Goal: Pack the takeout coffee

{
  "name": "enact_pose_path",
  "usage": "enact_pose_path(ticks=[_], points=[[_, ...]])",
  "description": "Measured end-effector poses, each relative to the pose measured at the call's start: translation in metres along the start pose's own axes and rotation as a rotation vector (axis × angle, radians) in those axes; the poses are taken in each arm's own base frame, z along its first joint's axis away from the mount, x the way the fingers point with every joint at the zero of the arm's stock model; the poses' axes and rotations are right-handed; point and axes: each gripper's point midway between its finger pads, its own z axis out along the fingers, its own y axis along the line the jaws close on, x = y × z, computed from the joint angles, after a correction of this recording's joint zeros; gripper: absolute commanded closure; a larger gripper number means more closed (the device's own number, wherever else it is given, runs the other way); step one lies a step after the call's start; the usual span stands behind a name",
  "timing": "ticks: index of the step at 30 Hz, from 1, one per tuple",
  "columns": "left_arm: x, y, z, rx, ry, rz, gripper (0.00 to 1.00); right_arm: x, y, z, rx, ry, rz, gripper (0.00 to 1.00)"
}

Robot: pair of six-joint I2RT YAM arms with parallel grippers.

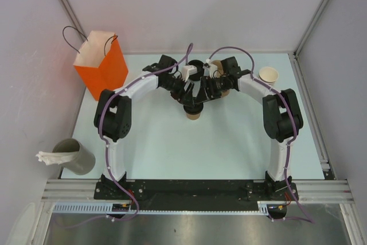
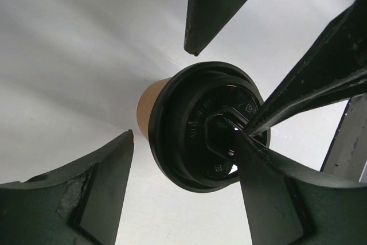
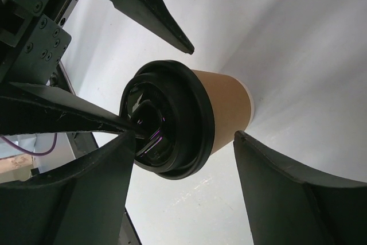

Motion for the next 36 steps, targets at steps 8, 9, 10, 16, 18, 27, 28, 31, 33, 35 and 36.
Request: enact_pose_path(ticks=[8,9,10,16,18,27,28,31,33,35,36], points=[[-0.007,0.011,-0.009,0.003,-0.046,-0.008,0.18,0.000,0.000,0.001,0.003,0.001,0.001,0.26],[-0.008,0.013,-0.010,0.006,-0.056,-0.011,0.18,0.000,0.000,0.001,0.004,0.001,0.003,0.26],[-0.008,0.015,-0.011,0.010,-0.065,-0.012,0.17,0.000,0.000,0.001,0.004,0.001,0.005,0.26],[-0.005,0.012,-0.011,0.061,-0.093,-0.027,0.17,-0.001,0.001,0.002,0.005,-0.005,0.011,0.26],[-0.006,0.009,-0.012,0.072,-0.099,-0.029,0.17,-0.002,0.001,0.002,0.009,-0.008,0.011,0.27],[-0.017,0.003,-0.031,0.108,-0.170,-0.026,0.16,-0.003,-0.002,0.006,0.043,-0.012,0.015,0.30],[-0.019,0.004,-0.033,0.105,-0.179,-0.022,0.16,-0.003,-0.002,0.006,0.048,-0.012,0.015,0.31],[-0.021,0.009,-0.039,0.093,-0.194,-0.020,0.16,-0.003,-0.003,0.008,0.060,-0.010,0.014,0.34],[-0.018,0.013,-0.041,0.086,-0.196,-0.029,0.16,-0.002,-0.003,0.009,0.064,-0.009,0.012,0.36],[-0.015,0.017,-0.042,0.078,-0.195,-0.044,0.16,-0.002,-0.002,0.010,0.068,-0.008,0.008,0.37],[-0.013,0.019,-0.043,0.074,-0.195,-0.051,0.16,-0.002,-0.002,0.011,0.071,-0.007,0.006,0.39]])
